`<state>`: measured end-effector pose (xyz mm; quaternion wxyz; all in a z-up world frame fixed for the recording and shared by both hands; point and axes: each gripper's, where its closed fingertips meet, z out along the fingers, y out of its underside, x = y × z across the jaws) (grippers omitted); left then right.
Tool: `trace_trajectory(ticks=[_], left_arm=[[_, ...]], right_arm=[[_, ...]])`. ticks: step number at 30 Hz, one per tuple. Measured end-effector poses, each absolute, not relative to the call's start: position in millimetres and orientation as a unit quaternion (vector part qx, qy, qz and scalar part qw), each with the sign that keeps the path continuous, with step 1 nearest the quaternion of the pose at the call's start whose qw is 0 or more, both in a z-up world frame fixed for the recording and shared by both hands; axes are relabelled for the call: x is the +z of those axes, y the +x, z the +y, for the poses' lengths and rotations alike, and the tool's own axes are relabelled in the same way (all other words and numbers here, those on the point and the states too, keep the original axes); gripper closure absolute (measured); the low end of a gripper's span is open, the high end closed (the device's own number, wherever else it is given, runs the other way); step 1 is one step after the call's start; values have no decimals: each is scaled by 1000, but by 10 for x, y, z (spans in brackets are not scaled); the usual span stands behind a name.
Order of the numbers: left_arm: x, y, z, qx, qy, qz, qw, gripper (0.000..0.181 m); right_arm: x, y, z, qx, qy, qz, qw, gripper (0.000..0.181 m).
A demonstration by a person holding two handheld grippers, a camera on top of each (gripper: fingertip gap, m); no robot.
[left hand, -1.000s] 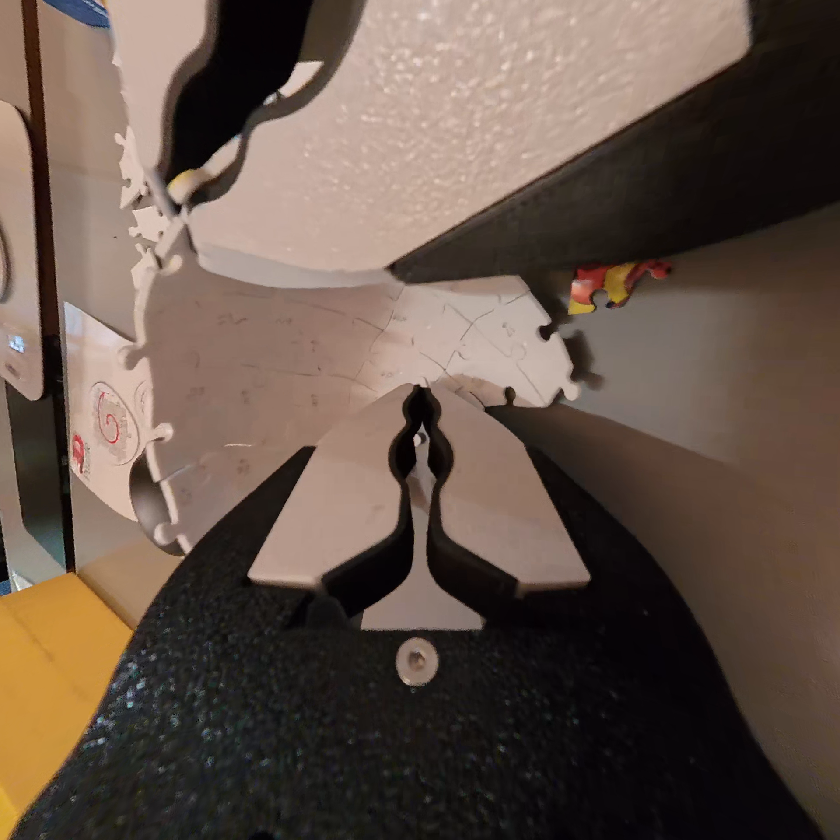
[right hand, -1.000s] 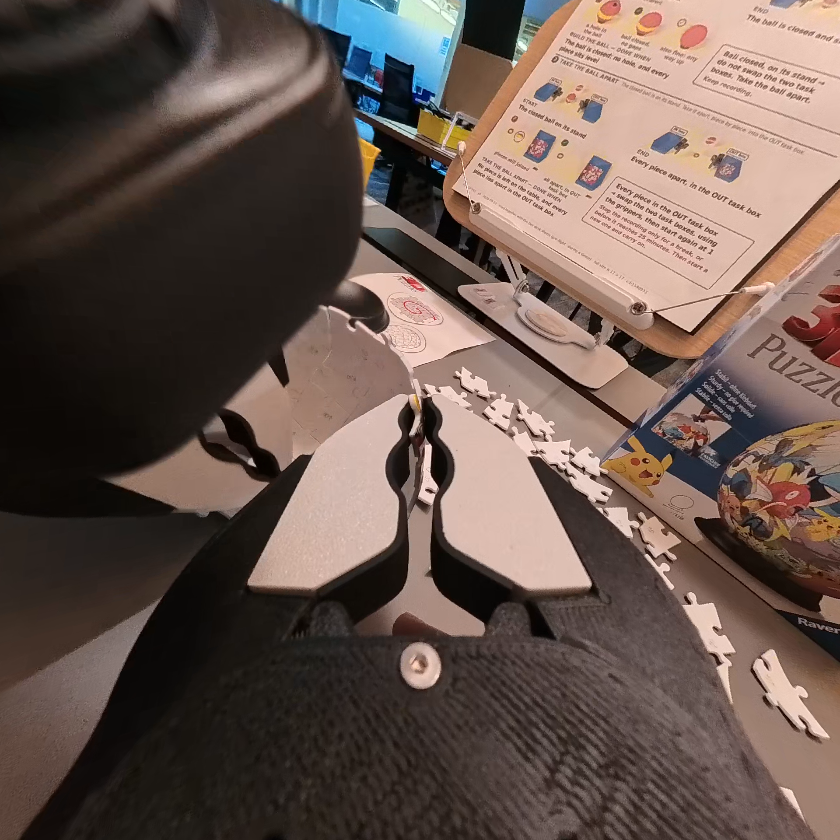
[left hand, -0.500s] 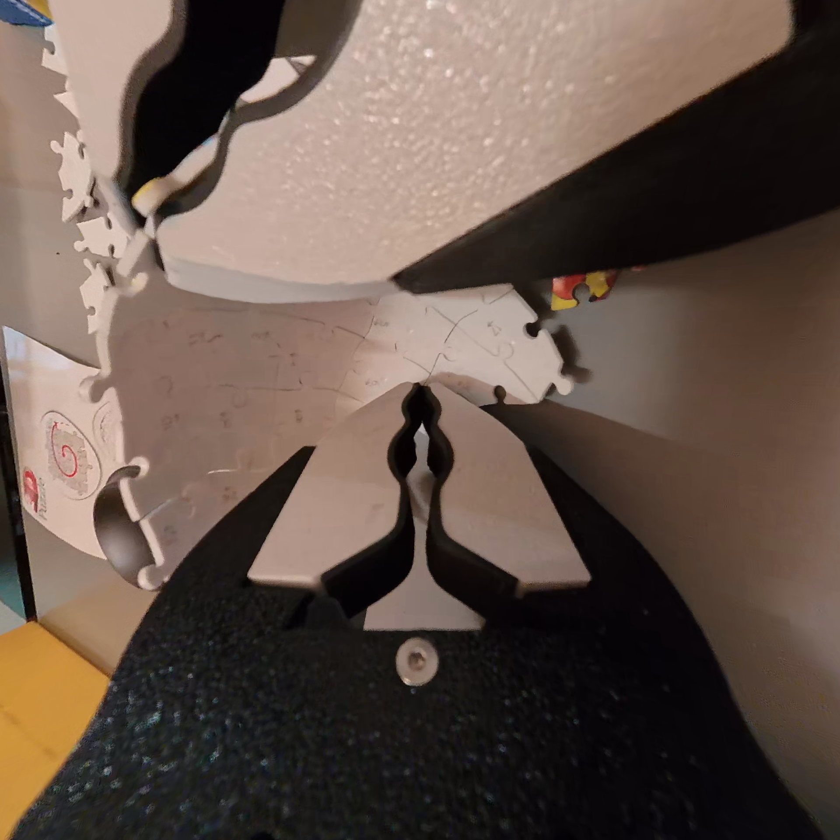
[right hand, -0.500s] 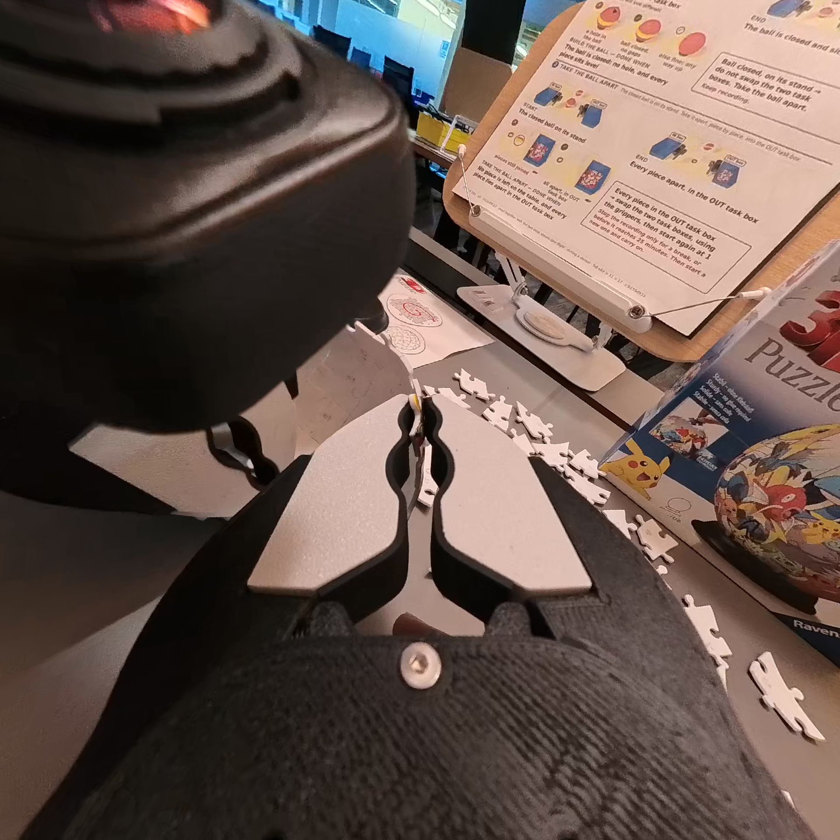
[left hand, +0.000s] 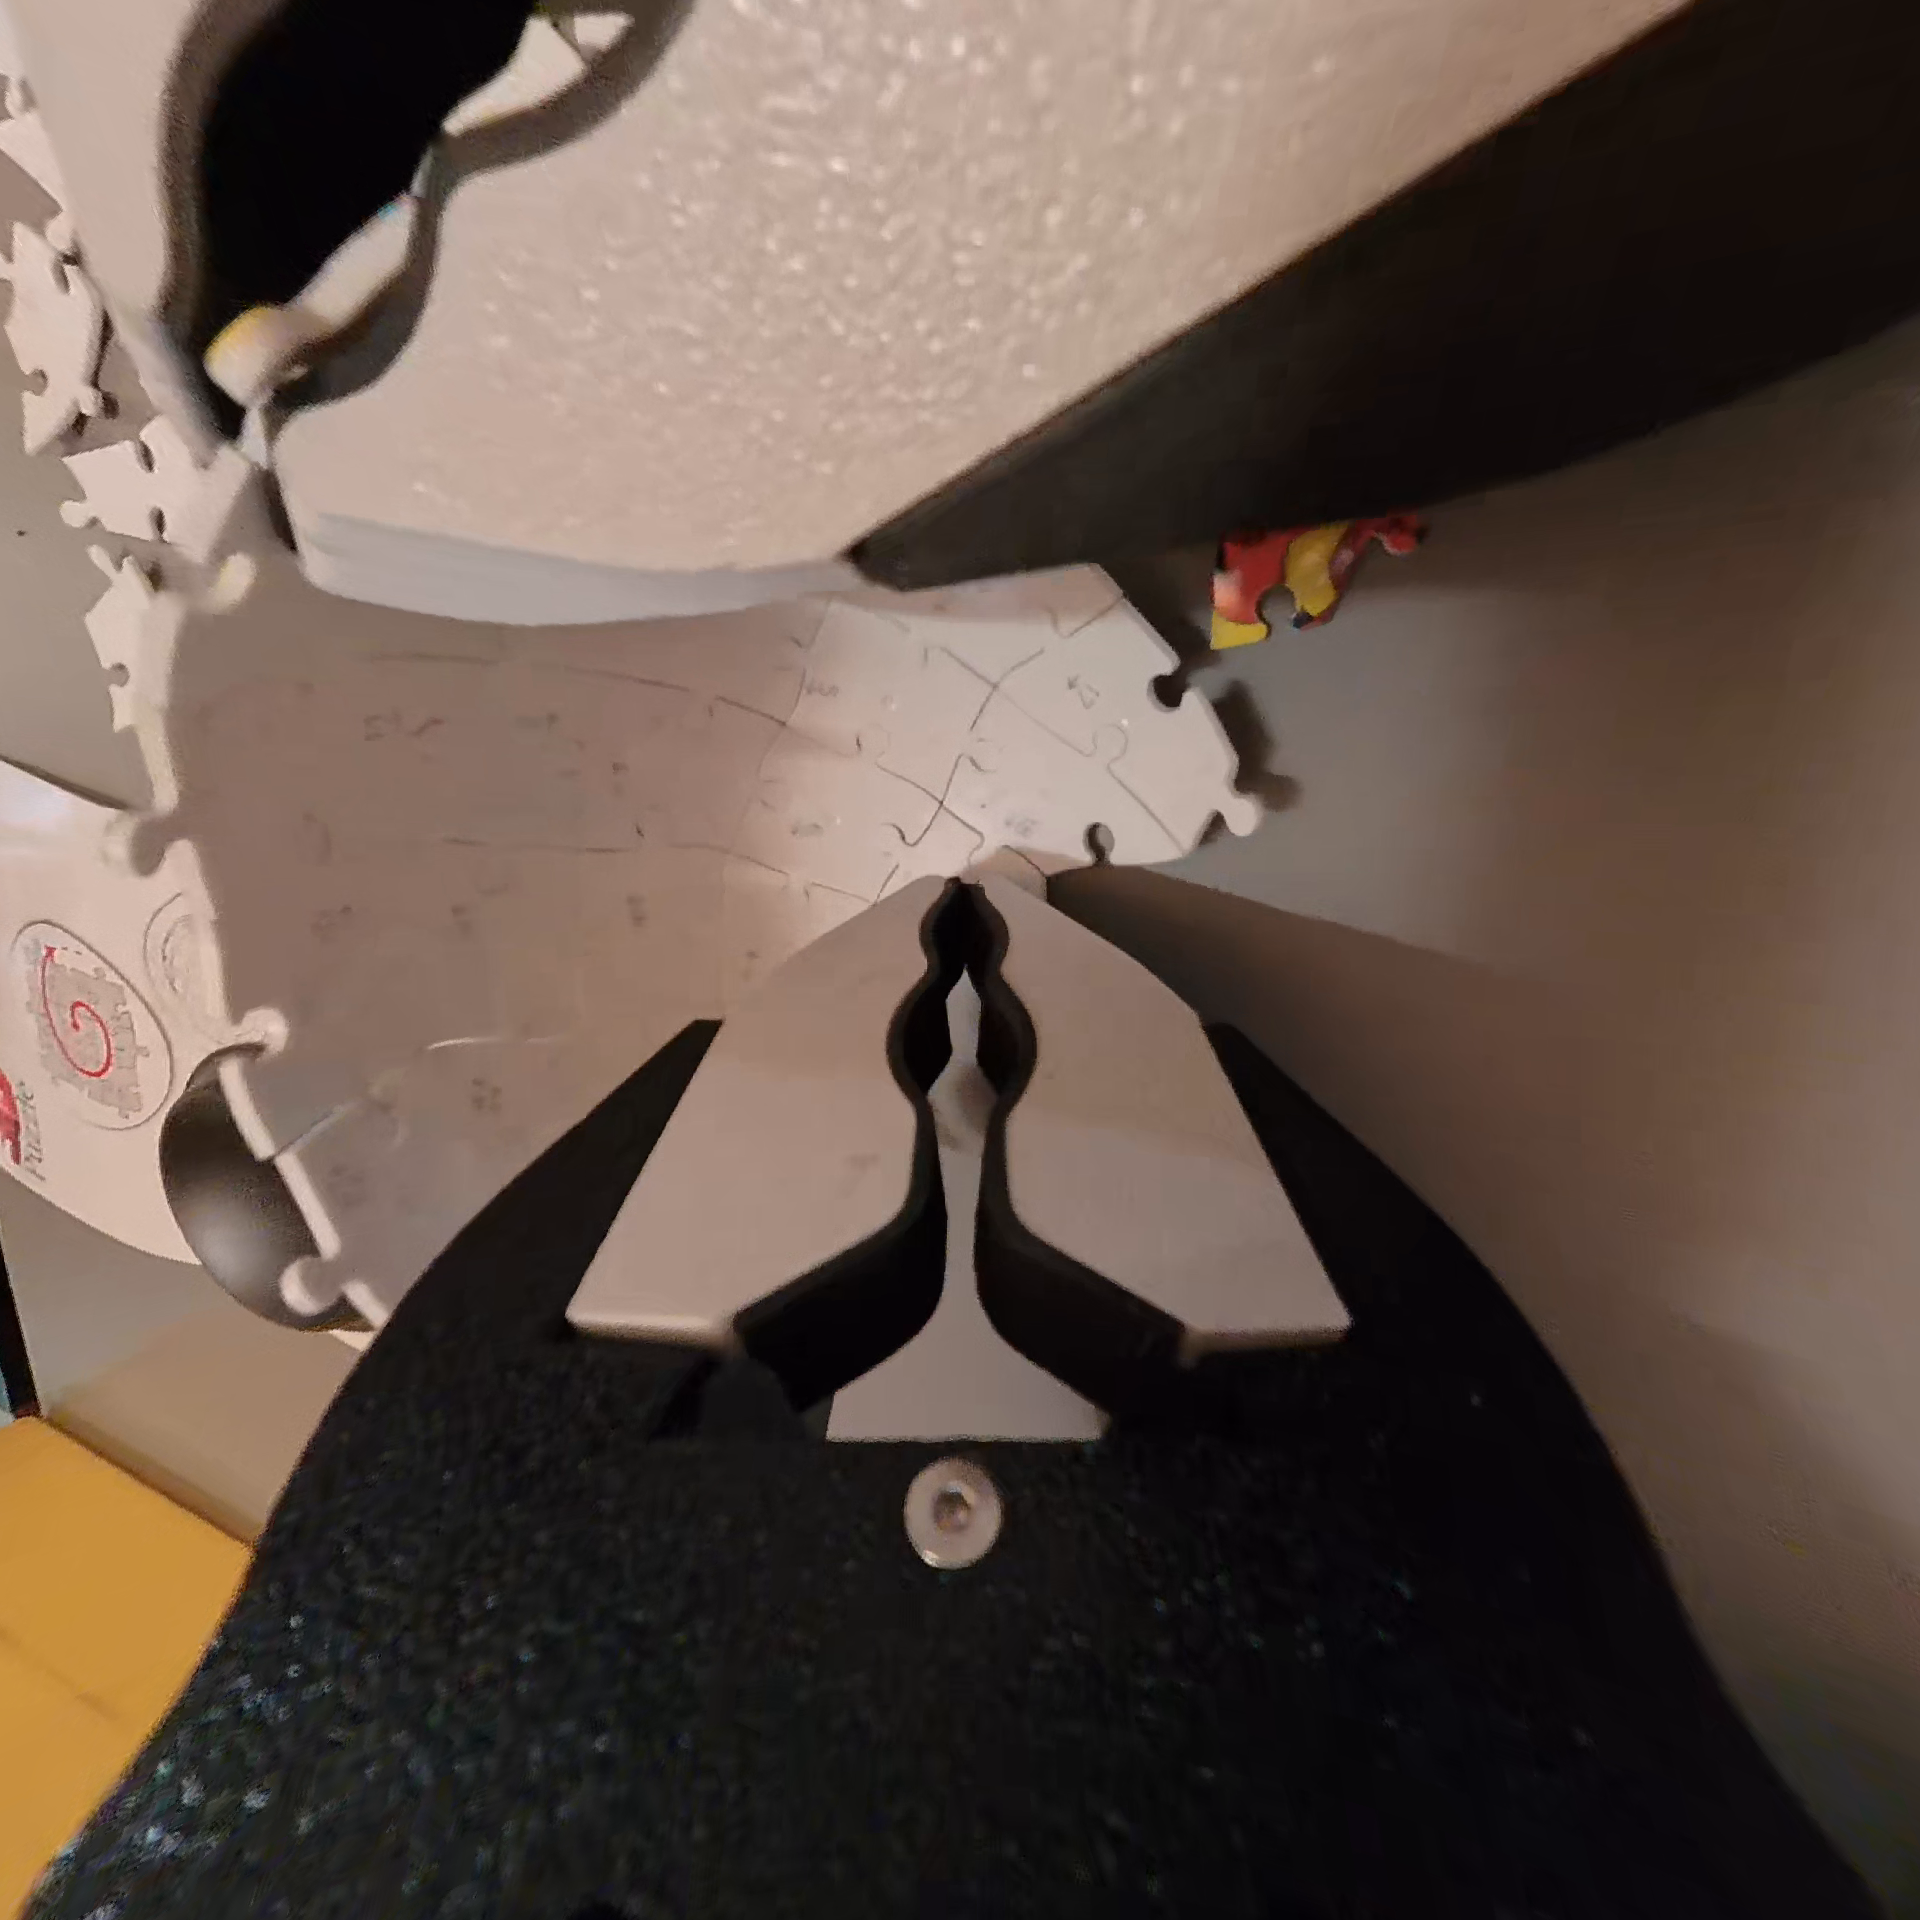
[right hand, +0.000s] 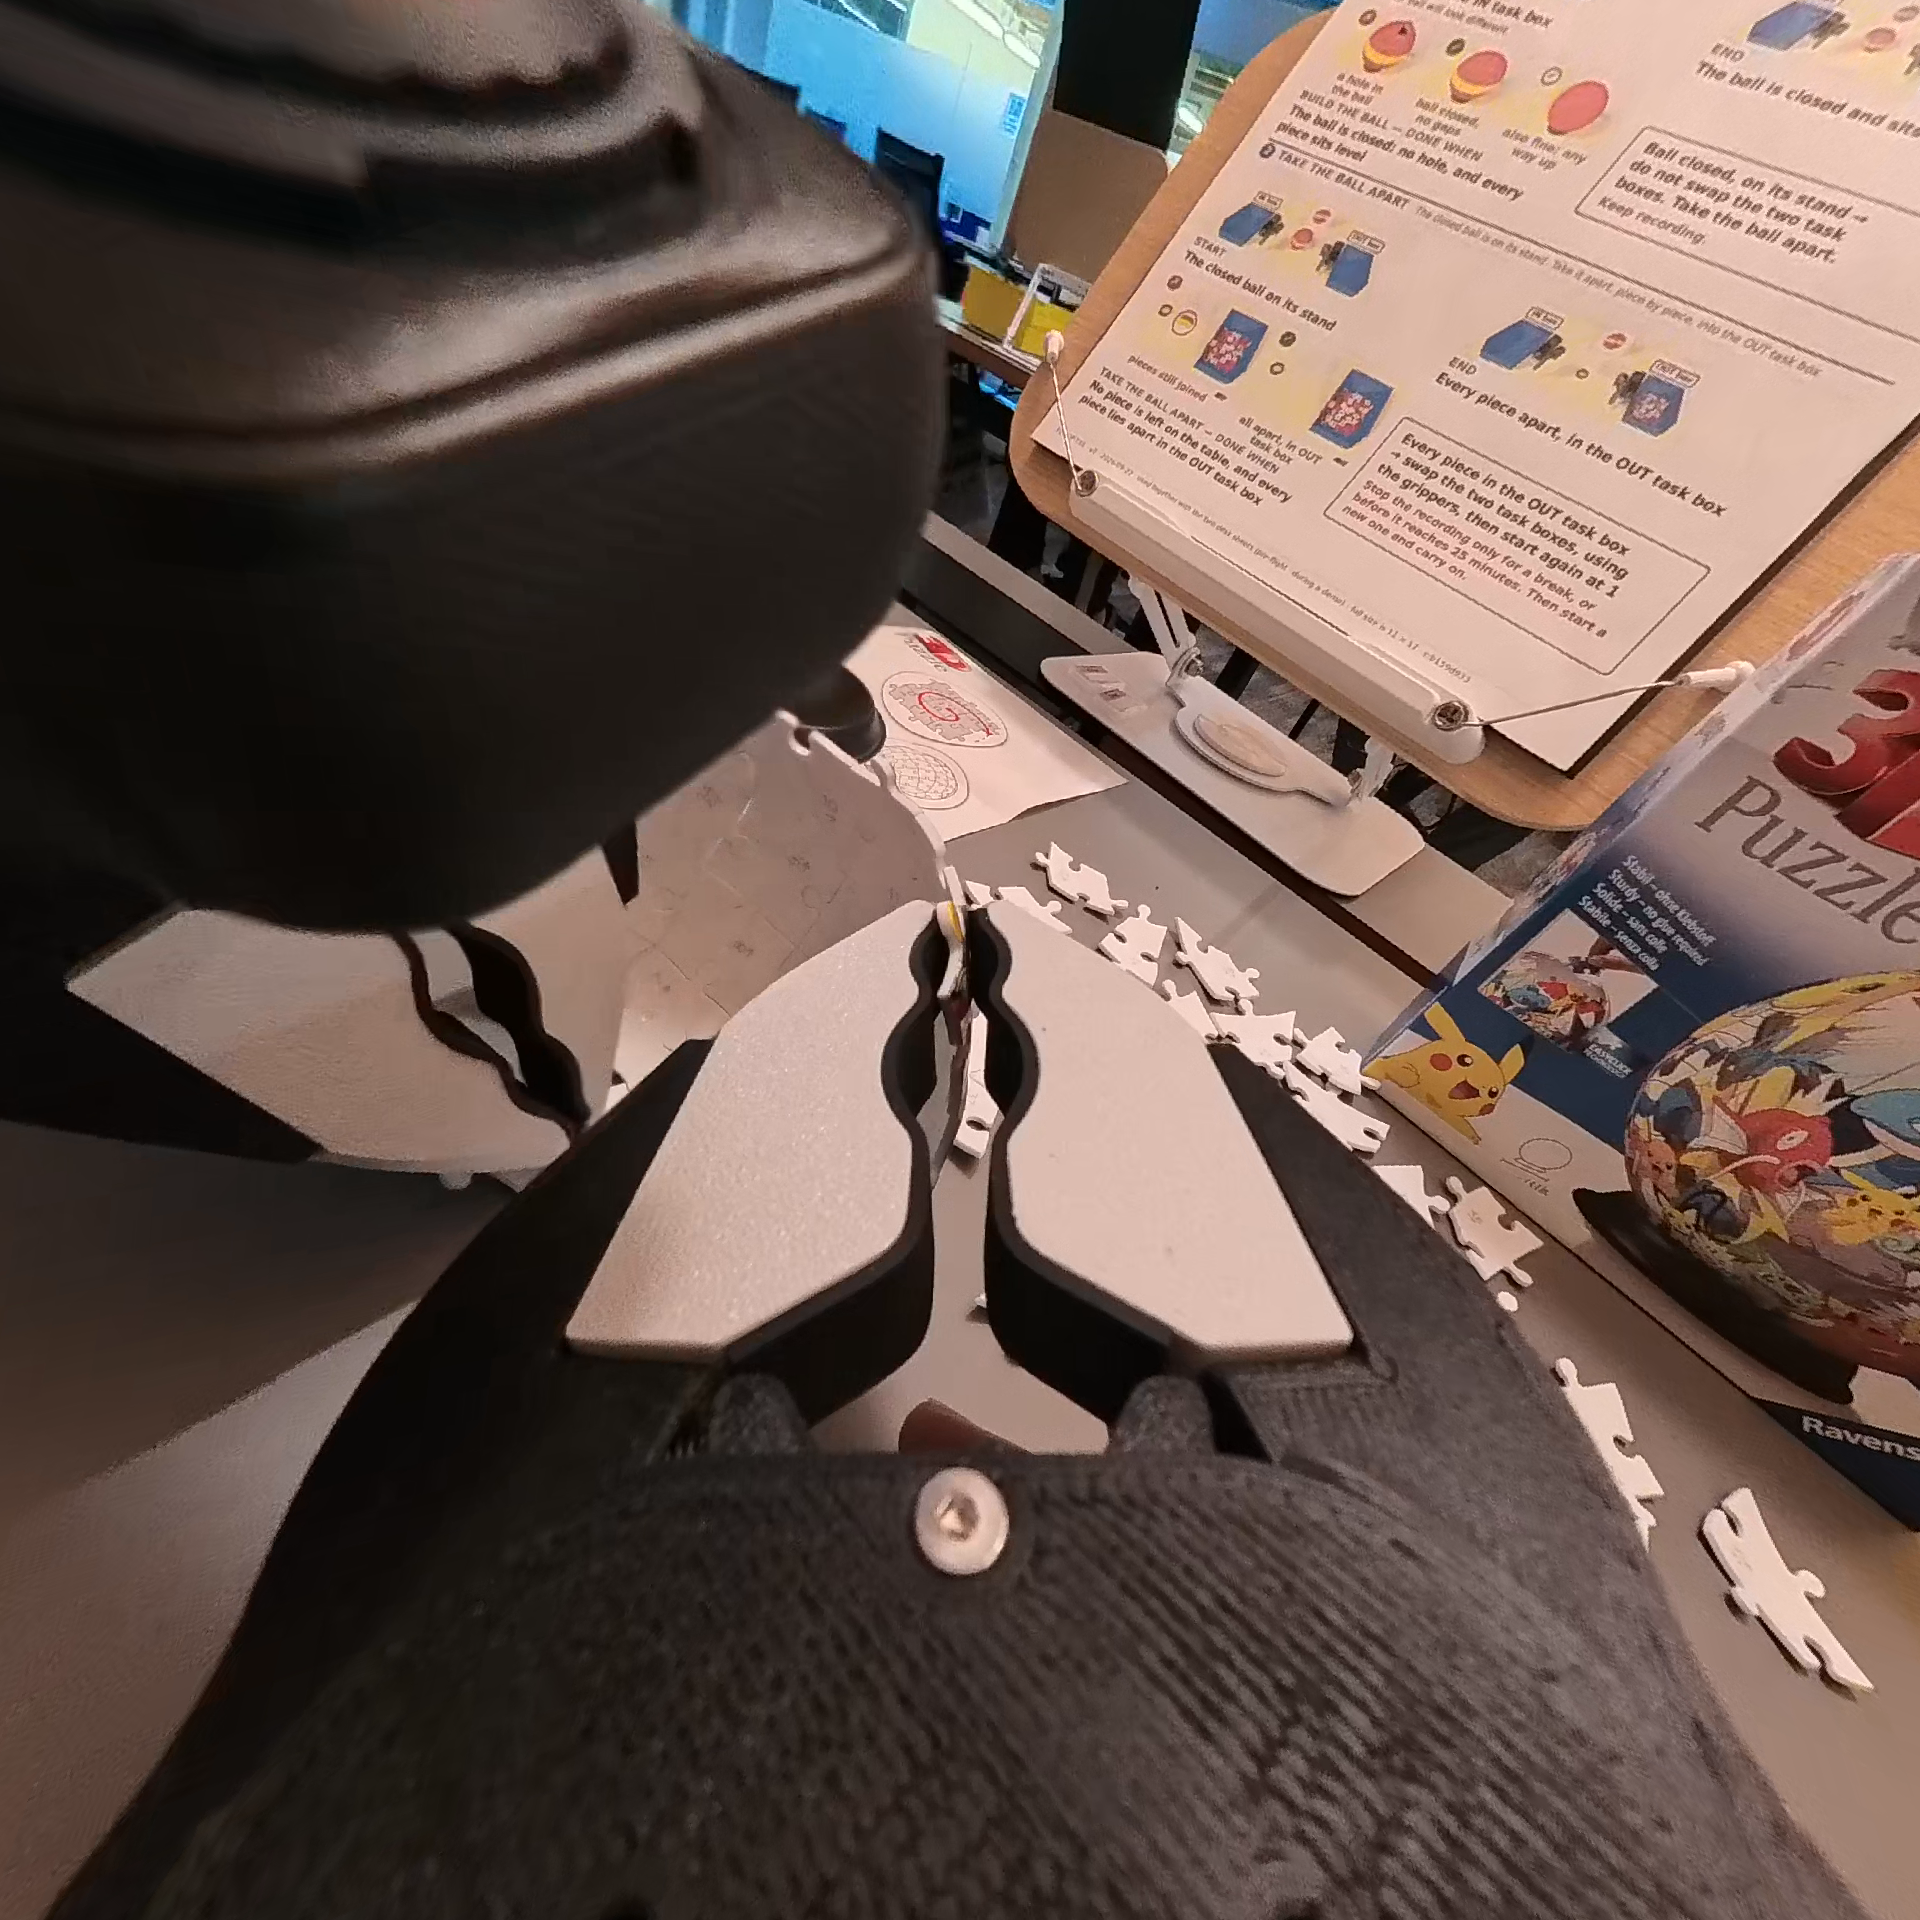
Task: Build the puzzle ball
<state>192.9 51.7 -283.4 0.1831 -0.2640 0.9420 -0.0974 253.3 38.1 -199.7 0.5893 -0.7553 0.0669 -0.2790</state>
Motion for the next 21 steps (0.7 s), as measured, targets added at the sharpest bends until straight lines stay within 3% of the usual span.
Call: trace_trajectory(ticks=[21], left_arm=[[-2834, 1931, 481, -97, -251, 948, 169, 181]], right_arm=[[-1993, 2526, 381, -282, -754, 64, 590, 178]])
